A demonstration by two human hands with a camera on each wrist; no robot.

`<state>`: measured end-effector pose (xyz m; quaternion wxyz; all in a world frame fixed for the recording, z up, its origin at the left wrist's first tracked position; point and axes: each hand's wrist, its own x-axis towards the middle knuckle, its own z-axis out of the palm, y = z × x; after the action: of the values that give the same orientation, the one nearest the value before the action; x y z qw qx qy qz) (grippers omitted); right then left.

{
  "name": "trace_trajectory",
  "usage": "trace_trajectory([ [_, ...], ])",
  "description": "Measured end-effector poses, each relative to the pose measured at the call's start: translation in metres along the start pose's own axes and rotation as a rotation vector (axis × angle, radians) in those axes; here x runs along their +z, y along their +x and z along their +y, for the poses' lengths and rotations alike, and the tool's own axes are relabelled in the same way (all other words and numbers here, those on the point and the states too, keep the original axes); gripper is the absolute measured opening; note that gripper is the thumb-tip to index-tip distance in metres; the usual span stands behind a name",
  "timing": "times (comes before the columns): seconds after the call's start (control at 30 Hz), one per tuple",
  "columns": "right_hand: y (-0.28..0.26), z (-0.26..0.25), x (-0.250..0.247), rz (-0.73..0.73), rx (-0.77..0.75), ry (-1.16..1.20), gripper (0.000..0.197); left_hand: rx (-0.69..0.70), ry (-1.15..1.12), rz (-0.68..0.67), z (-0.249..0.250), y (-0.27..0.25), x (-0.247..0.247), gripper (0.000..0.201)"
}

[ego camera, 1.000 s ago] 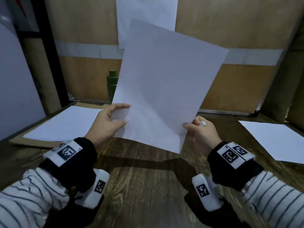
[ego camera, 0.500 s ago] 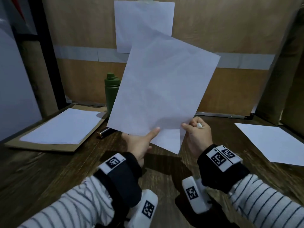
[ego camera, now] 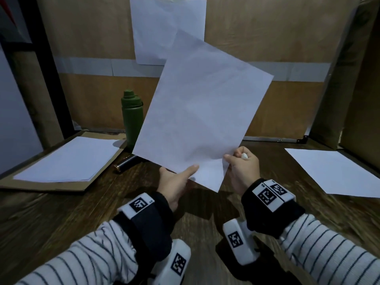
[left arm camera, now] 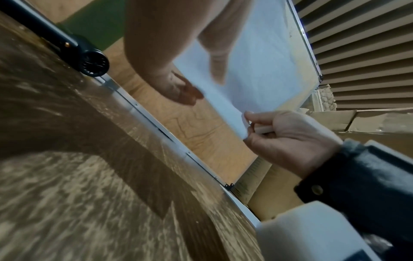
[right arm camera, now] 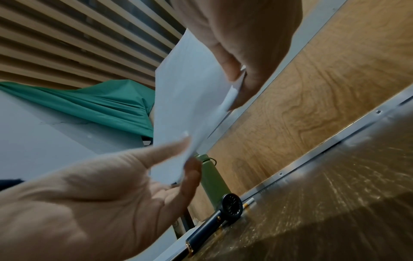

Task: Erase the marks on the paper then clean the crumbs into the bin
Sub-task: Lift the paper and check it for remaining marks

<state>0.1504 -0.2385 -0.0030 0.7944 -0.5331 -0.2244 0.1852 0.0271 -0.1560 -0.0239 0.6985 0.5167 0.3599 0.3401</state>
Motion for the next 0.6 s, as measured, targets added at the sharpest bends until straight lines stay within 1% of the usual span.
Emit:
trace_trajectory([
  [0.03,-0.001,0.0,0.001,0.004,0.001,-0.017,0.043,0.004,0.002,0.049,0.0,0.0,0.002,0.059],
  [0.07,-0.001,0.0,0.002,0.013,0.004,-0.038,0.042,0.007,-0.006,0.098,0.001,0.0,0.002,0.046],
  [0.1,-0.001,-0.001,0.001,0.026,0.005,-0.061,0.042,0.01,-0.024,0.124,0.003,-0.001,0.003,0.03],
  [0.13,0.0,-0.003,0.001,0.041,-0.002,-0.083,0.041,0.011,-0.046,0.145,0.004,-0.002,0.003,0.017],
  [0.23,0.005,-0.009,-0.003,0.086,-0.029,-0.147,0.041,0.055,-0.029,0.235,0.006,0.0,-0.005,0.024],
  [0.27,0.007,-0.01,-0.006,0.1,-0.026,-0.149,0.04,0.07,-0.006,0.277,0.006,0.001,-0.008,0.023],
  [0.3,0.01,-0.01,-0.008,0.119,-0.02,-0.154,0.04,0.071,0.046,0.287,0.007,0.002,-0.011,0.025],
  [0.33,0.014,-0.01,-0.011,0.138,-0.021,-0.166,0.039,0.068,0.1,0.277,0.007,0.003,-0.014,0.027],
  [0.4,0.029,-0.008,-0.021,0.212,-0.024,-0.22,0.04,0.089,0.309,0.205,0.01,0.002,-0.018,0.016],
  [0.47,0.048,-0.011,-0.033,0.298,-0.001,-0.286,0.041,0.164,0.548,0.136,0.015,-0.004,-0.021,0.022],
  [0.5,0.058,-0.017,-0.042,0.321,0.004,-0.294,0.04,0.189,0.644,0.102,0.016,-0.004,-0.022,0.016],
  [0.53,0.063,-0.025,-0.049,0.318,-0.001,-0.324,0.038,0.215,0.766,0.066,0.021,-0.012,-0.021,0.003],
  [0.57,0.07,-0.034,-0.059,0.278,0.019,-0.398,0.031,0.214,0.851,0.021,0.019,-0.012,-0.023,0.01],
  [0.6,0.072,-0.049,-0.066,0.247,0.105,-0.508,0.022,0.206,0.944,-0.027,0.023,-0.018,-0.024,0.011],
])
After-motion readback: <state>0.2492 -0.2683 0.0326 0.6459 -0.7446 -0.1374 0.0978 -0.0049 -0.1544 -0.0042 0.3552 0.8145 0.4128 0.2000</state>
